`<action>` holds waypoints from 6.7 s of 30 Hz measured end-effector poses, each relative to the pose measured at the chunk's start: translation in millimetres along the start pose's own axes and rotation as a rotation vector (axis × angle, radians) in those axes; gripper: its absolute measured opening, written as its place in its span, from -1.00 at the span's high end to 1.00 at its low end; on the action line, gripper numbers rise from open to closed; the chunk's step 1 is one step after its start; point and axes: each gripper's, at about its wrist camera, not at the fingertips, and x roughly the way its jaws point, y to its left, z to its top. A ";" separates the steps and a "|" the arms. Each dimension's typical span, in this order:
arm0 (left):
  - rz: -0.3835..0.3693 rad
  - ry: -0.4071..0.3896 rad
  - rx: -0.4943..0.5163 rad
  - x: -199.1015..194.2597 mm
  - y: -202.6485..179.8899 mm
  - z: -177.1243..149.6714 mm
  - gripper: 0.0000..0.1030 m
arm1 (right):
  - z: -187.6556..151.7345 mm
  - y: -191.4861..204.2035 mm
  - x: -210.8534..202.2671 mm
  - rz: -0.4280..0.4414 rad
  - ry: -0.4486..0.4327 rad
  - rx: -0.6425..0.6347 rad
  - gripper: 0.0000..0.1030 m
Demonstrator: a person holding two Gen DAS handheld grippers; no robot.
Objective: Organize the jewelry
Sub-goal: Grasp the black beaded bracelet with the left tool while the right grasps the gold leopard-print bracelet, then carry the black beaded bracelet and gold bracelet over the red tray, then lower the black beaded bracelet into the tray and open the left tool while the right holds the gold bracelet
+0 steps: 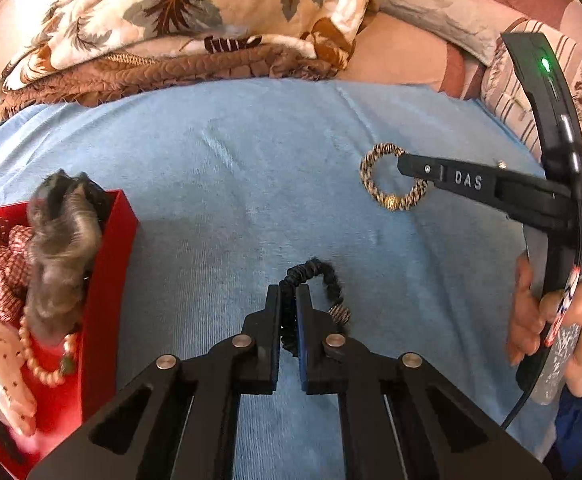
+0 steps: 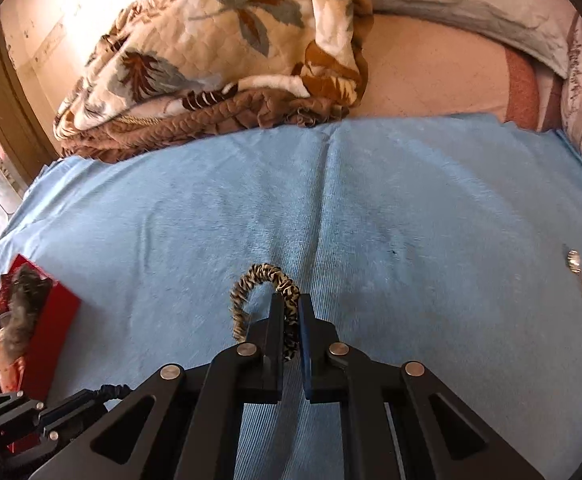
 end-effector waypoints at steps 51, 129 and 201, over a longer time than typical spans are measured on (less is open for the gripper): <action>0.244 -0.293 -0.066 -231.5 16.0 -88.5 0.86 | -139.0 106.7 -241.8 0.144 -0.211 -0.043 0.85; 0.336 -0.385 -0.179 -251.1 115.6 -53.3 0.82 | -113.3 200.2 -246.4 0.234 -0.243 -0.180 0.85; 0.209 -0.329 -0.352 -188.9 253.6 -32.0 0.82 | -93.4 280.1 -139.9 0.212 -0.105 -0.291 0.85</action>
